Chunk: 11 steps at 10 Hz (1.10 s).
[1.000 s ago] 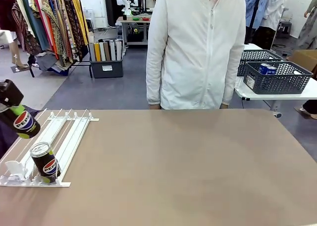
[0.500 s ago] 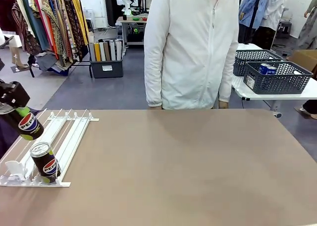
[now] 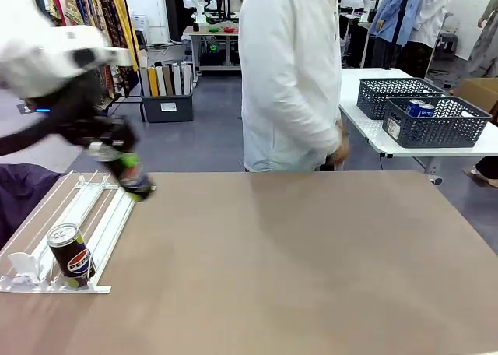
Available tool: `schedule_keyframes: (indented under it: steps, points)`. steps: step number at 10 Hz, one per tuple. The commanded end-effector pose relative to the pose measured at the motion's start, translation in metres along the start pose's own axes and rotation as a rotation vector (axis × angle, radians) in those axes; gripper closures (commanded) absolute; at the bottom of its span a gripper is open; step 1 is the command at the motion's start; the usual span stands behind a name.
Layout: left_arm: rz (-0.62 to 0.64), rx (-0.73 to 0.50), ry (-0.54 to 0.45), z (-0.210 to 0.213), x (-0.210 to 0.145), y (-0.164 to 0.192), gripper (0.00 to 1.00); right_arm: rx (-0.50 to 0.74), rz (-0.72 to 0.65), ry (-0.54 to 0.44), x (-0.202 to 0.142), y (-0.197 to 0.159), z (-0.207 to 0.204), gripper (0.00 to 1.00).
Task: Retrieve and store the cans from the dispenser.
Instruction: Pick up one can from the Automatic Can Dispenser and place it in the middle of the table.
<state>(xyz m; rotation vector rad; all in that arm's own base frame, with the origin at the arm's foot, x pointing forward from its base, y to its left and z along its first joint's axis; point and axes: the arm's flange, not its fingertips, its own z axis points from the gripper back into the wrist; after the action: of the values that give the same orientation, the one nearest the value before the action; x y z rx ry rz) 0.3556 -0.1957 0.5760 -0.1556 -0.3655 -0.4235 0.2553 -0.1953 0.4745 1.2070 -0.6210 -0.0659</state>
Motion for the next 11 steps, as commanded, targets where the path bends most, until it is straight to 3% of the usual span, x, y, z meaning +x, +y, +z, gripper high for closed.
schedule_keyframes:
  steps: [1, 2, 4, 6, 8, 11]
  points:
    - [-0.152, -0.042, 0.11, -0.048, 0.068, -0.057, 1.0, 0.022, 0.019, -0.022, 0.003, 0.001, -0.001, 0.0]
    - [-0.188, 0.012, 0.134, -0.082, 0.084, -0.09, 1.0, 0.022, 0.019, -0.022, 0.003, 0.001, -0.001, 0.0]
    - [-0.264, -0.001, 0.206, -0.14, 0.094, -0.14, 1.0, 0.022, 0.019, -0.022, 0.003, 0.001, -0.001, 0.0]
    - [-0.312, 0.002, 0.269, -0.184, 0.089, -0.162, 1.0, 0.022, 0.019, -0.022, 0.003, 0.001, -0.001, 0.0]
    - [-0.331, -0.022, 0.333, -0.214, 0.084, -0.167, 1.0, 0.022, 0.019, -0.022, 0.003, 0.001, -0.001, 0.0]
    - [-0.322, -0.005, 0.354, -0.219, 0.084, -0.165, 1.0, 0.022, 0.019, -0.022, 0.003, 0.001, -0.001, 0.0]
